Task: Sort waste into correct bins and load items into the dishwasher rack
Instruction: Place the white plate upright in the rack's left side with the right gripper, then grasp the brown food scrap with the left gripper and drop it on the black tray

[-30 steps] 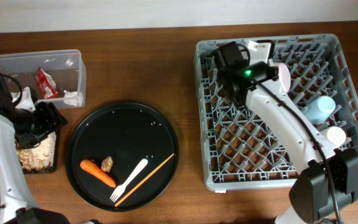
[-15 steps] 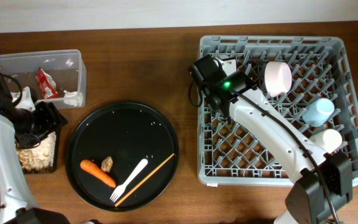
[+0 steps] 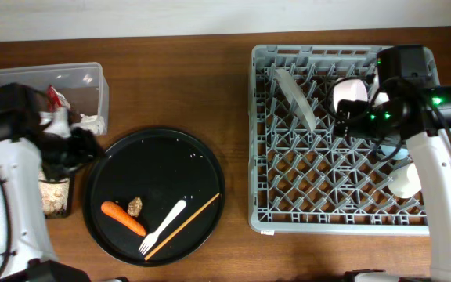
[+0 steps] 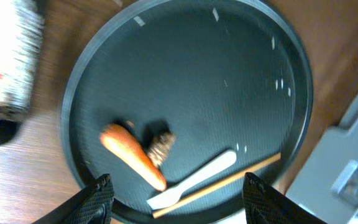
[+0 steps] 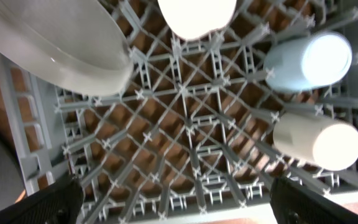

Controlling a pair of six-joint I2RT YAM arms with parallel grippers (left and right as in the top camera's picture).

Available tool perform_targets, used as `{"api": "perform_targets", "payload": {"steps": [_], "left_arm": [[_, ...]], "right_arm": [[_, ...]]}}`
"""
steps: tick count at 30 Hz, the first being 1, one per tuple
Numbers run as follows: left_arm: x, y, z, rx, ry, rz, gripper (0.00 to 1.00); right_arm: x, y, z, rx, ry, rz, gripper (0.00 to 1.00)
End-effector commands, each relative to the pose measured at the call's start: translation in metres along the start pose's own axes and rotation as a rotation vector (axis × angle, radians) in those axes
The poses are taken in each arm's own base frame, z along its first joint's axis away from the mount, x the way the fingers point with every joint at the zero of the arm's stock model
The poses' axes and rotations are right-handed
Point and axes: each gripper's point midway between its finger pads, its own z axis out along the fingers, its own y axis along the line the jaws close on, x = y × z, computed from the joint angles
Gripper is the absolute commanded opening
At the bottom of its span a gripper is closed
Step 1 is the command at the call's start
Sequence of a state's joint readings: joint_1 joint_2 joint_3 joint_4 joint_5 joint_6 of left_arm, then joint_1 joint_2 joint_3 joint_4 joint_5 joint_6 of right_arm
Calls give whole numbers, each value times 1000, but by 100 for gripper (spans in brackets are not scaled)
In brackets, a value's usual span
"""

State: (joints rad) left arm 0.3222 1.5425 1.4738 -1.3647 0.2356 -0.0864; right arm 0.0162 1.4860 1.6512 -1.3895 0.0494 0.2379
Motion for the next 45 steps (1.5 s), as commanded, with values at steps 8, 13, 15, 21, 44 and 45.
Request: {"api": "perform_targets", "payload": {"steps": [8,13,15,21,44,45], "left_arm": [[82,-6,77,-146,257,-18,66],[94,8,125,-140,233,-28,66],[86,7,131,-128,190,-20,66],[72,3,138,-107,125,-5,65],[75,-2,163,-149,59,108,6],[64,-5,155,-141,31,101,5]], "right_arm": [[11,3,1,-33,51,-42,99],[14,3,4,-34,64,-42,99],[13,3,4,-35,64,-42,99],[14,3,4,-35,64,-42,99],[16,2,4,-31,73,-43,99],[16,2,4,-31,73,-43,99]]}}
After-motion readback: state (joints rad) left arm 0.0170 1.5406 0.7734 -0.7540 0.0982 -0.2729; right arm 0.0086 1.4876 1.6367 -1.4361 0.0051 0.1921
